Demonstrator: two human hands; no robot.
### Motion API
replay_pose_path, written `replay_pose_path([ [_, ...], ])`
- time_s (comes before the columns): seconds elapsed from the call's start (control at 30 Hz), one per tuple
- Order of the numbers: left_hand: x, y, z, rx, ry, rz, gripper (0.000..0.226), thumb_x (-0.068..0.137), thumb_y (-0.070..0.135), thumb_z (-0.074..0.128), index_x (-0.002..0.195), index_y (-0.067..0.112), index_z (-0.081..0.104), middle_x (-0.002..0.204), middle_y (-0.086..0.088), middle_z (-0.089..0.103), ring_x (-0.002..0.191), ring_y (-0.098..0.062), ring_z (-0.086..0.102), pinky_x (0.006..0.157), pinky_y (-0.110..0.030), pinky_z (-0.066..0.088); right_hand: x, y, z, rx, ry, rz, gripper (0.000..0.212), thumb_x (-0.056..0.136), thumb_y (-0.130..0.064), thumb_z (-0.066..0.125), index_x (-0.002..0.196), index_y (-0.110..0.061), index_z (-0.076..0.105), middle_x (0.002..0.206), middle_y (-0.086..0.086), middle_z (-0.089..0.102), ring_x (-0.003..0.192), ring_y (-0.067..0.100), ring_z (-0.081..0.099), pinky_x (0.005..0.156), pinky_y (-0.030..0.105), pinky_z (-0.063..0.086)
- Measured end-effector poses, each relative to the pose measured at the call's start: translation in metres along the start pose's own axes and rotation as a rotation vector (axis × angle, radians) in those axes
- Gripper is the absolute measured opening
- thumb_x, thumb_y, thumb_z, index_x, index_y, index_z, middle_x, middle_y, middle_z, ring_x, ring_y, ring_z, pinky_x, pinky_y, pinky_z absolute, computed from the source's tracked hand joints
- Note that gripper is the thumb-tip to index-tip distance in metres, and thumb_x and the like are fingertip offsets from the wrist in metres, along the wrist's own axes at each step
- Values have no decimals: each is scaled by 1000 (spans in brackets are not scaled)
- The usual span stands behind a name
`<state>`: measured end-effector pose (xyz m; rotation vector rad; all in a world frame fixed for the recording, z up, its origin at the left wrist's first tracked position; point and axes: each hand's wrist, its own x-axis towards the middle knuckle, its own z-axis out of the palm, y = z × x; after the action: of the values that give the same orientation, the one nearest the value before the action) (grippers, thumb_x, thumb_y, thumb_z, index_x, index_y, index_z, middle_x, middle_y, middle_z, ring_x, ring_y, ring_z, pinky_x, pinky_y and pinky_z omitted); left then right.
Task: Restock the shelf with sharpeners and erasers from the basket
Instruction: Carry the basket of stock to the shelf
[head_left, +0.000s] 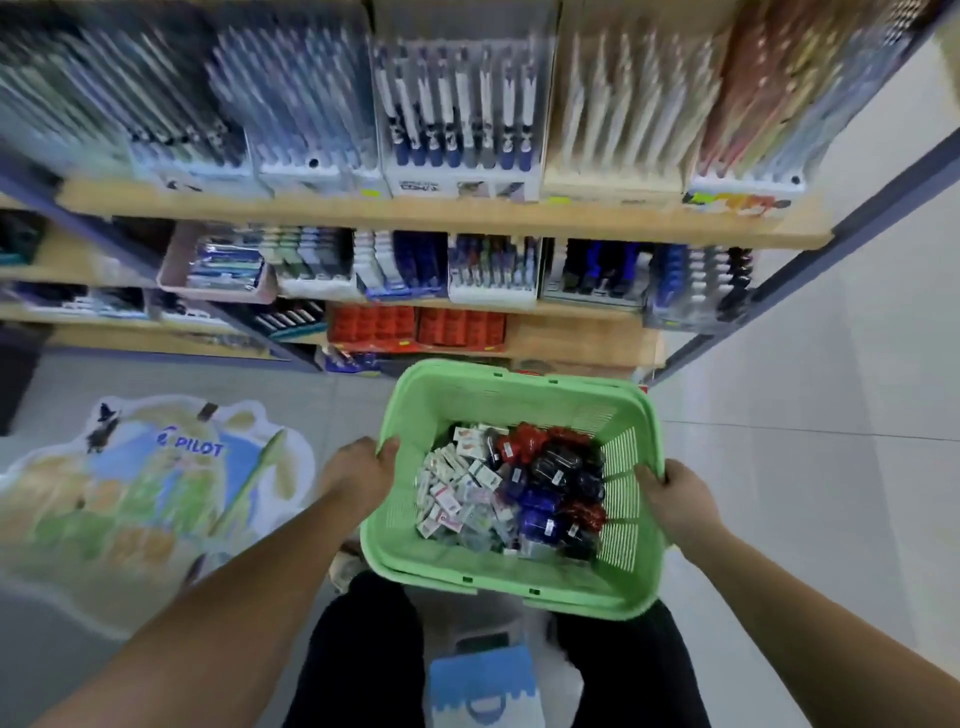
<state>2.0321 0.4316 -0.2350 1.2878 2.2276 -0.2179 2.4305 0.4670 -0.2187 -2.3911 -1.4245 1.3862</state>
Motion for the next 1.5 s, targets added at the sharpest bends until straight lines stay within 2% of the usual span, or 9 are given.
replay_pose_path([
  [0.17, 72, -52, 88, 13, -12, -70, 60, 107, 54, 33, 115, 2, 62, 118, -23, 67, 109, -40, 63, 87, -41, 48, 83, 22, 108, -67, -11, -7, 37, 107, -40, 53, 94, -6, 61, 81, 17, 66, 71, 36, 69, 65, 53, 63],
  [0.33, 157, -89, 187, -44, 23, -105, 59, 108, 52, 35, 114, 0, 64, 115, -24, 68, 105, -40, 64, 83, -40, 47, 170, 49, 207, -68, 33, -29, 37, 106, -35, 55, 87, -4, 57, 74, 16, 62, 55, 29, 62, 41, 31, 50],
  [0.47, 215, -109, 251, -52, 78, -138, 64, 104, 58, 34, 113, 4, 67, 109, -20, 72, 99, -38, 67, 82, -40, 51, 229, 64, 263, -36, 29, -36, 30, 101, -33, 56, 88, -7, 63, 80, 18, 68, 59, 34, 71, 45, 43, 60],
  [0.6, 257, -117, 295, -86, 143, -180, 71, 100, 67, 33, 113, 8, 69, 111, -18, 71, 100, -37, 67, 78, -38, 47, 271, 83, 304, 2, 56, -70, 35, 101, -40, 56, 86, -10, 65, 81, 16, 68, 64, 34, 71, 49, 44, 62],
  [0.8, 267, -125, 323, -115, 227, -175, 73, 99, 68, 36, 105, 4, 71, 103, -18, 72, 93, -37, 68, 73, -36, 47, 297, 92, 321, 26, 149, -135, 43, 102, -45, 53, 76, -13, 62, 72, 9, 65, 63, 24, 63, 48, 25, 42],
  [1.03, 242, -125, 331, -134, 257, -163, 61, 100, 62, 41, 104, 8, 69, 104, -14, 71, 94, -35, 67, 74, -35, 47, 295, 106, 328, 107, 217, -164, 35, 102, -43, 55, 81, -15, 56, 75, 7, 60, 67, 23, 57, 61, 32, 39],
  [1.23, 225, -122, 327, -121, 243, -151, 49, 102, 51, 49, 114, 6, 67, 113, -14, 70, 103, -35, 68, 80, -37, 51, 286, 114, 327, 121, 226, -190, 33, 99, -40, 64, 86, -10, 60, 76, 8, 62, 68, 23, 58, 56, 31, 39],
  [1.33, 220, -124, 329, -159, 188, -131, 42, 100, 45, 54, 111, 6, 66, 106, -14, 69, 93, -35, 71, 81, -40, 60, 284, 113, 326, 129, 221, -188, 34, 96, -39, 67, 98, -5, 63, 83, 11, 64, 71, 24, 59, 58, 31, 40],
  [1.5, 217, -135, 337, -211, 187, -87, 37, 102, 42, 56, 88, 8, 59, 81, -8, 64, 67, -28, 68, 65, -36, 60, 284, 107, 322, 107, 198, -199, 39, 94, -39, 72, 107, -3, 64, 87, 11, 67, 77, 28, 64, 62, 33, 44],
])
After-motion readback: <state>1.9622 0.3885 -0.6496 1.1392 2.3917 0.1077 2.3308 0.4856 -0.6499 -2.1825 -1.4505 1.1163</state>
